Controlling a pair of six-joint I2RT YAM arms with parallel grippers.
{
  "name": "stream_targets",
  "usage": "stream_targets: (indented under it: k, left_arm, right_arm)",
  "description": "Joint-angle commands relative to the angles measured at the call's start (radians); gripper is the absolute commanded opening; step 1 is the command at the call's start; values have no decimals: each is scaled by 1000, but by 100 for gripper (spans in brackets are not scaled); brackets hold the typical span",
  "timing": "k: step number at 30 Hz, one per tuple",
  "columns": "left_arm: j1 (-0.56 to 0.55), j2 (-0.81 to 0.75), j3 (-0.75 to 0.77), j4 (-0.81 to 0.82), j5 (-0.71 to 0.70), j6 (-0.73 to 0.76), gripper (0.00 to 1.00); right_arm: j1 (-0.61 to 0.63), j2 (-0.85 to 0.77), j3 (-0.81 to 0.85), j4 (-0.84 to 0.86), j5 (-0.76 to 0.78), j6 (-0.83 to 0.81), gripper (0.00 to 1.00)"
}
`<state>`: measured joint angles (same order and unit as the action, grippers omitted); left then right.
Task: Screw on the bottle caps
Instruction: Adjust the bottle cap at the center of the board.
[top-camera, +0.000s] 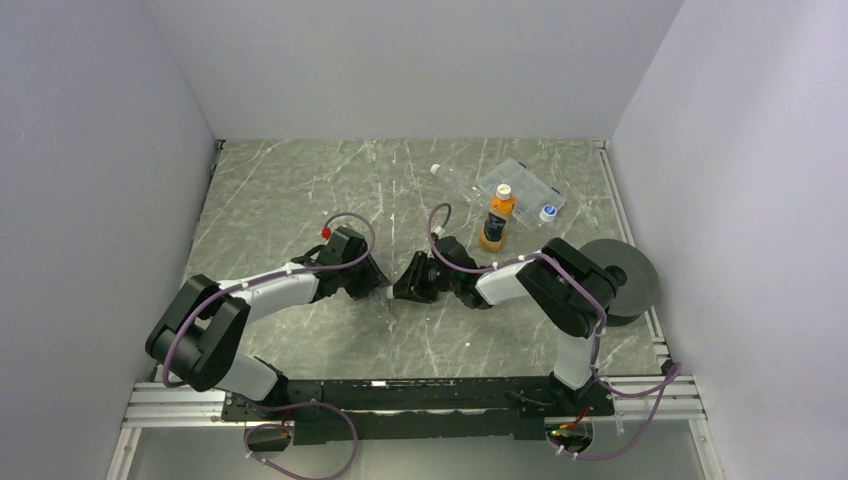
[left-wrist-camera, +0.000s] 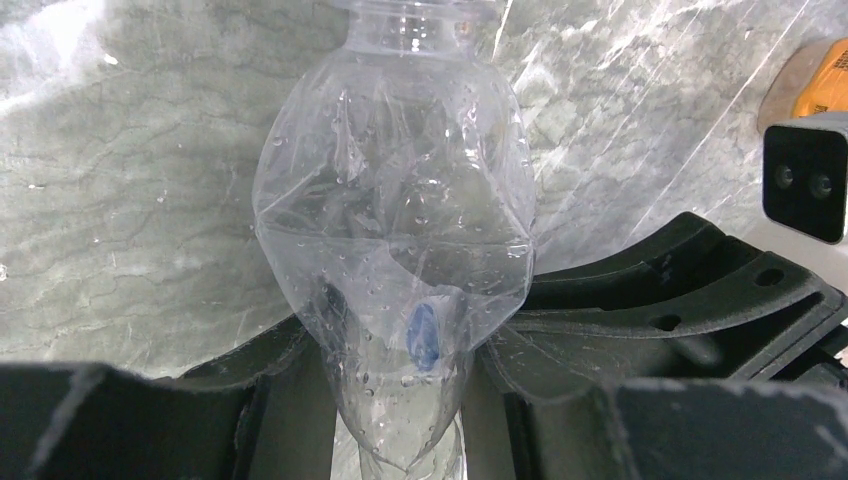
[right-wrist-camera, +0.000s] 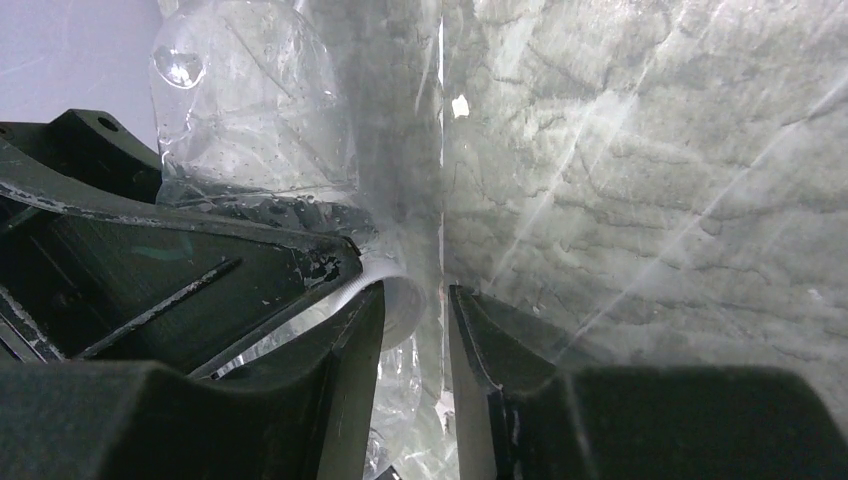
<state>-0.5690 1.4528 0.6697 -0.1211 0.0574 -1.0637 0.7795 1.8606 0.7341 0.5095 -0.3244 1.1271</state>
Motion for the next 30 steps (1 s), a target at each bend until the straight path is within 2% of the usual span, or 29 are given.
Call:
stream_targets:
  k: [1,7,17,30]
  left_arm:
    - [-14,-2,41,21,27,-14,0]
    - [-15,-8,48,-9,6,-4,0]
    - [-15,3,40,-13,-2,-5,0]
    - [-15,3,38,-22,-11,-10,0]
  right_arm:
    - [7,-4,19,-141,66,-57,35]
    - [0,-15,31,-238,92,-72,31]
    - [-11,-15,23,-267,99,-75,23]
    - [-25,-21,11,-308,116,-81,28]
